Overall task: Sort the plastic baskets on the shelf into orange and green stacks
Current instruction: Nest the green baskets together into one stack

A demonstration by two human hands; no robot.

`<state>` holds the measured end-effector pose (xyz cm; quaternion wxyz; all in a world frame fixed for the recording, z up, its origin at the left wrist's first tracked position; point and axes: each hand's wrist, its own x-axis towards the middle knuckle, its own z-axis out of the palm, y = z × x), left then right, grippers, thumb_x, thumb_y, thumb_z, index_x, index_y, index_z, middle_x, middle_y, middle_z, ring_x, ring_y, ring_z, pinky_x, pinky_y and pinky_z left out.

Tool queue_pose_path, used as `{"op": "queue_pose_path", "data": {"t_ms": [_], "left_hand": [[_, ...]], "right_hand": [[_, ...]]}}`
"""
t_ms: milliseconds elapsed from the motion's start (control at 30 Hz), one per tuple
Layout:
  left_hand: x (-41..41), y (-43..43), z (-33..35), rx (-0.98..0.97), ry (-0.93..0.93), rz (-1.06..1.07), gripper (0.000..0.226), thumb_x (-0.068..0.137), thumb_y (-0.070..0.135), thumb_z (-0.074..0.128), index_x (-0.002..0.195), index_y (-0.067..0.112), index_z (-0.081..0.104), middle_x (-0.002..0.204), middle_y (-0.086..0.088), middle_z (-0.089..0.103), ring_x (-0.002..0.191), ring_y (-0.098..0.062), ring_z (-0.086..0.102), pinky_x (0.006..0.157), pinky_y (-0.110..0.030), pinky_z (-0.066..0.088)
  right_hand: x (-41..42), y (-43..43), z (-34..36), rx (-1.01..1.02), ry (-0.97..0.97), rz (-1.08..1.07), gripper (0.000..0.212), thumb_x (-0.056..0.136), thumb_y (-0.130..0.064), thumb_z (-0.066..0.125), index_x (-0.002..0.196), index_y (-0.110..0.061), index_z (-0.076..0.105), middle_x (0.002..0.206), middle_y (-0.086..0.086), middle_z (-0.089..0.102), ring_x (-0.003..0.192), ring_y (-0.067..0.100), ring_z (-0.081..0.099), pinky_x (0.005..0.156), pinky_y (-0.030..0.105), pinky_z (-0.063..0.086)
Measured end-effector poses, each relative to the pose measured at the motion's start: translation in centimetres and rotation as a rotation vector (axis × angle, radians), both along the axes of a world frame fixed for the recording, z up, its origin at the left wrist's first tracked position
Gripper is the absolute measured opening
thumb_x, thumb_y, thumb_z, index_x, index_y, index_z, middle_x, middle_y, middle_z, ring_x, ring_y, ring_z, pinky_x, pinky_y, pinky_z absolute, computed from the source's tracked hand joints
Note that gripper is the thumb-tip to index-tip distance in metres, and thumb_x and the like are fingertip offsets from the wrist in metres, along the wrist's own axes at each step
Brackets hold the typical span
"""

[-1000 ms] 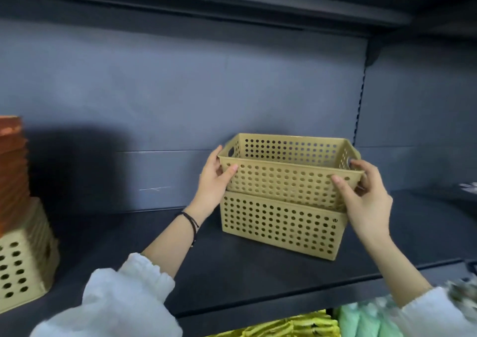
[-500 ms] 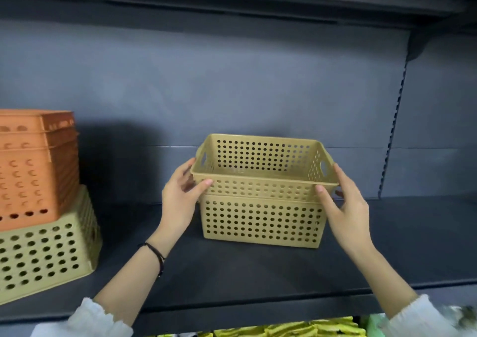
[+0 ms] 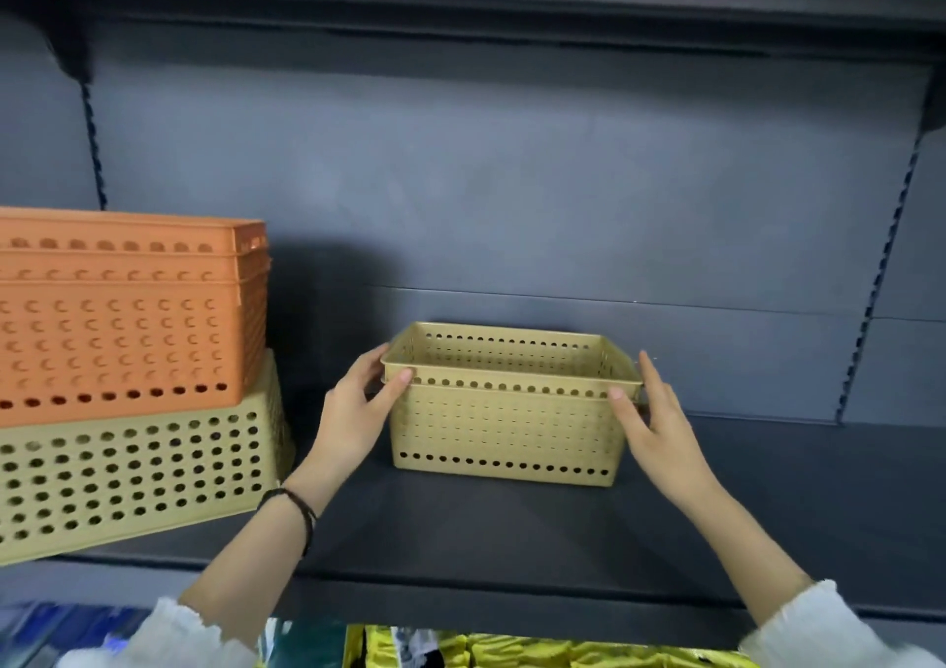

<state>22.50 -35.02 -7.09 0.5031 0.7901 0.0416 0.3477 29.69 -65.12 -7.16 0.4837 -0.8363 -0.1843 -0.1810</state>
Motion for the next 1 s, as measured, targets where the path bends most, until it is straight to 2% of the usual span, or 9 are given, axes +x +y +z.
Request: {"op": "queue_pose_path", "data": {"t_ms": [100,167,300,400,533,667,800,900,1000], "left_hand": [[-1.0,1.5,0.9,0.082,0.085,-0.014,0.058,0.092,0.035,0.058,0.144,0.018,0.040,0.118,0.009,0.055,0.108,-0.006,0.052,0.084,-0.009,0.036],[-2.0,2.5,1.6,0.216,0.157,0.011,0.063,0.093,0.040,0.054,0.147,0.016,0.033,0.130,0.002,0.056,0.113,-0.012,0.054,0.091,-0.017,0.039],[-5.3,4.1,2.7,0.779,0.265,0.174,0.063,0.093,0.053,0.043,0.147,0.021,0.034,0.142,-0.005,0.051,0.126,-0.022,0.052,0.093,-0.036,0.048],[-8.6,5.0,3.7,1.134,0.100,0.284,0.053,0.091,0.051,0.041,0.129,0.019,0.058,0.128,-0.004,0.064,0.116,-0.022,0.060,0.082,-0.036,0.055],[-13.5,7.4,5.4,1.316,-0.101,0.221,0.039,0.090,0.040,0.045,0.111,0.019,0.070,0.114,0.000,0.071,0.110,-0.020,0.064,0.080,-0.036,0.055],[-18.5,11.6,7.0,1.254,-0.296,0.333,0.031,0.090,0.033,0.056,0.116,0.018,0.065,0.136,-0.004,0.057,0.129,-0.024,0.050,0.096,-0.042,0.045],[-22.7,17.7,8.5,0.935,-0.439,0.633,0.036,0.087,0.025,0.062,0.121,0.012,0.062,0.144,-0.013,0.047,0.133,-0.035,0.040,0.109,-0.044,0.030],[-23.7,21.5,8.7,0.659,-0.322,0.751,0.059,0.085,0.034,0.068,0.138,0.018,0.045,0.155,-0.013,0.027,0.138,-0.036,0.025,0.112,-0.048,0.021],[-23.2,24.0,8.1,0.429,-0.193,0.656,0.087,0.076,0.040,0.074,0.147,0.033,0.024,0.161,-0.012,0.006,0.143,-0.035,0.012,0.113,-0.055,0.017]], "right_hand": [[0.3,1.2,0.5,-0.018,0.019,0.031,0.069,0.096,-0.046,0.042,0.155,-0.023,0.013,0.137,-0.002,0.040,0.115,0.014,0.045,0.093,0.024,0.029],[0.3,2.0,1.0,-0.020,0.073,0.034,0.068,0.096,-0.050,0.038,0.154,-0.023,0.016,0.149,0.006,0.037,0.134,0.019,0.037,0.104,0.030,0.027],[-1.5,3.9,1.9,-0.280,-0.095,-0.176,0.069,0.092,-0.058,0.038,0.150,-0.020,0.031,0.157,0.010,0.023,0.143,0.030,0.018,0.113,0.048,0.021],[-4.4,6.8,2.8,-0.424,-0.352,-0.076,0.064,0.091,-0.059,0.040,0.144,-0.022,0.041,0.157,0.002,0.024,0.145,0.021,0.010,0.115,0.046,0.017],[-8.6,12.9,4.7,-0.402,-0.382,0.176,0.062,0.091,-0.058,0.041,0.147,-0.032,0.032,0.155,-0.015,0.020,0.143,0.004,0.008,0.113,0.030,0.011],[-12.0,19.3,5.9,-0.217,-0.295,0.361,0.066,0.090,-0.051,0.052,0.149,-0.036,0.026,0.155,-0.018,0.022,0.141,-0.003,0.017,0.113,0.025,0.017],[-13.9,25.3,7.1,-0.086,-0.137,0.491,0.088,0.080,-0.057,0.059,0.151,-0.040,0.011,0.159,-0.015,0.018,0.141,0.005,0.026,0.114,0.035,0.027],[-14.8,29.0,7.7,0.026,-0.038,0.559,0.098,0.082,-0.046,0.067,0.149,-0.045,-0.004,0.141,-0.034,0.026,0.135,0.007,0.034,0.113,0.043,0.032],[-15.3,31.4,7.6,0.090,-0.066,0.541,0.102,0.087,-0.032,0.067,0.149,-0.037,-0.014,0.123,-0.043,0.031,0.127,-0.004,0.037,0.111,0.031,0.030]]}}
